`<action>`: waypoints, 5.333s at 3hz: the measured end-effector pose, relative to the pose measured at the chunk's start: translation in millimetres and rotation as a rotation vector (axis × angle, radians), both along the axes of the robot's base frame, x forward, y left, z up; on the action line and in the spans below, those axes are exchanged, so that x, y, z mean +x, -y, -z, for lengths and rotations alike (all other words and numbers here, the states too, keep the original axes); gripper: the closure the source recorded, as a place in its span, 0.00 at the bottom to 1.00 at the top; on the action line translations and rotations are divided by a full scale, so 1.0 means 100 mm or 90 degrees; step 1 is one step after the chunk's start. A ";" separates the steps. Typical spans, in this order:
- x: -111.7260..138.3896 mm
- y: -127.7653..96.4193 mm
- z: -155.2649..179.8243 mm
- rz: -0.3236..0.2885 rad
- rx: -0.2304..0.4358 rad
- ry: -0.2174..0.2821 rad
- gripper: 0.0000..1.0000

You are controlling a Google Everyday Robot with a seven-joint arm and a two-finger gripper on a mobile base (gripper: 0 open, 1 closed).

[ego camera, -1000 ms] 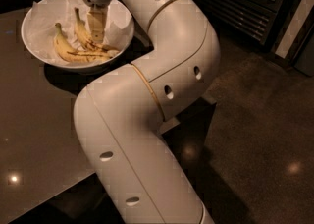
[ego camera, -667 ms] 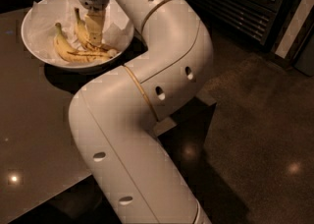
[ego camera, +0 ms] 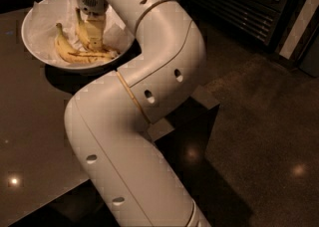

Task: Pick banana from white bowl

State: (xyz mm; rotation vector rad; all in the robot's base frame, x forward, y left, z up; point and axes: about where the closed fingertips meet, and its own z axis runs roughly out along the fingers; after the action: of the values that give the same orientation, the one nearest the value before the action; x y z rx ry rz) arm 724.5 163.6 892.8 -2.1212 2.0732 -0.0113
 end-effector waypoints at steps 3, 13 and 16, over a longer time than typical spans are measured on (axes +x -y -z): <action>0.03 0.05 0.22 0.022 -0.016 -0.026 0.40; 0.19 0.12 -0.99 0.121 0.030 0.252 1.00; -0.01 1.01 -1.00 0.223 0.101 0.280 1.00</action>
Offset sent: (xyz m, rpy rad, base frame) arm -0.0229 -0.0449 0.0239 -0.2304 0.3188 -0.0223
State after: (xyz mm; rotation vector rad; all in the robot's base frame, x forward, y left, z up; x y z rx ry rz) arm 724.0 62.4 992.4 -1.4795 2.0567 -0.3161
